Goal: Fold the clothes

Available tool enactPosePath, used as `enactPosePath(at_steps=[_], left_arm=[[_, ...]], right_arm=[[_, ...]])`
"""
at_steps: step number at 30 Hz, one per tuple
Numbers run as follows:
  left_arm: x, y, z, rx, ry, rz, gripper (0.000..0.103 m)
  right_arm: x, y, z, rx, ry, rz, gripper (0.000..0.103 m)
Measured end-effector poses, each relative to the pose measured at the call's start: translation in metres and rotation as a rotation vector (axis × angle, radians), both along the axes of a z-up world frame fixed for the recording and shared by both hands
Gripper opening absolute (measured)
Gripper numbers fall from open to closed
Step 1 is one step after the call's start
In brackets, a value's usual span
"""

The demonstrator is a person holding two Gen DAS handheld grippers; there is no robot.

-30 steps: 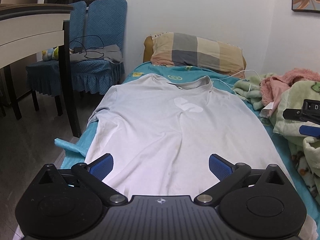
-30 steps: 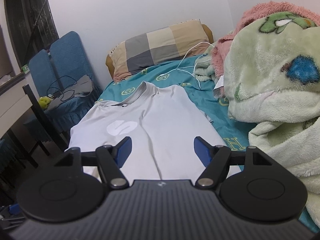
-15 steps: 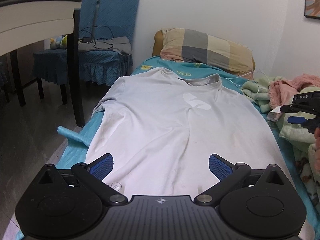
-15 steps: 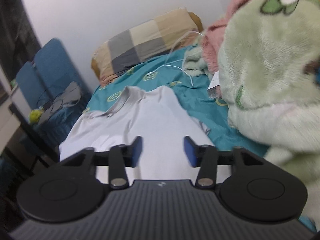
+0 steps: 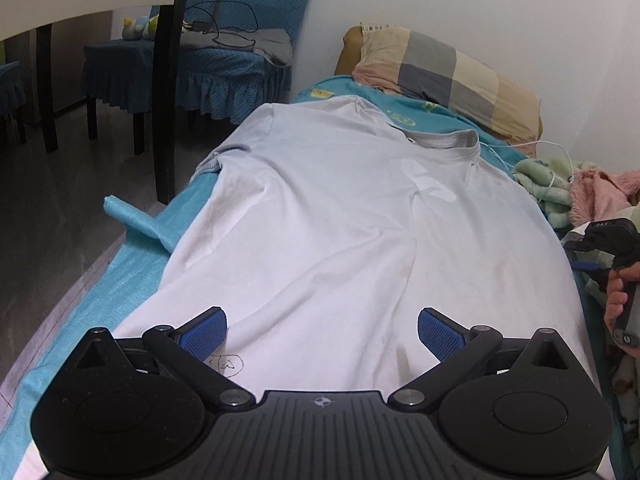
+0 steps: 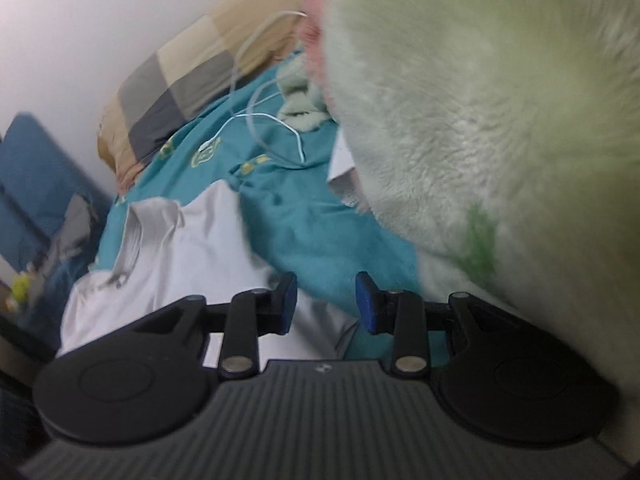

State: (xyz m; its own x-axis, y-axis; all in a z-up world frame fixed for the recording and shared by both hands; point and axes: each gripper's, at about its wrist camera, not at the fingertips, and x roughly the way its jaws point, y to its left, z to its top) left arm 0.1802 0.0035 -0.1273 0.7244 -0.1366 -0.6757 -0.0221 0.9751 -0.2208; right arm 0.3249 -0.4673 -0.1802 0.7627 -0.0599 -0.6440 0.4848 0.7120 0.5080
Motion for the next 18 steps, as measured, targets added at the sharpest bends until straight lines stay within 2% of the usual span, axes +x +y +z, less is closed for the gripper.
enactPosePath(at_steps=[3,7,11,13,18], left_arm=[[0.002,-0.002,-0.002,-0.003,0.003,-0.013,0.103],[0.003,-0.002,-0.003,-0.014,0.003,-0.017,0.103],[0.003,-0.001,-0.003,-0.022,0.008,-0.008,0.103],[0.003,0.0,-0.002,-0.028,0.008,-0.007,0.103],[0.003,0.0,-0.002,-0.029,0.006,-0.005,0.103]], right_arm=[[0.006,-0.011,-0.01,0.057,0.016,-0.021,0.035],[0.013,-0.011,-0.022,0.117,0.052,0.003,0.041],[0.011,-0.008,-0.022,0.161,0.062,0.013,0.044],[0.01,-0.007,-0.022,0.184,0.067,0.018,0.054],[0.008,-0.003,-0.022,0.24,0.079,0.03,0.056]])
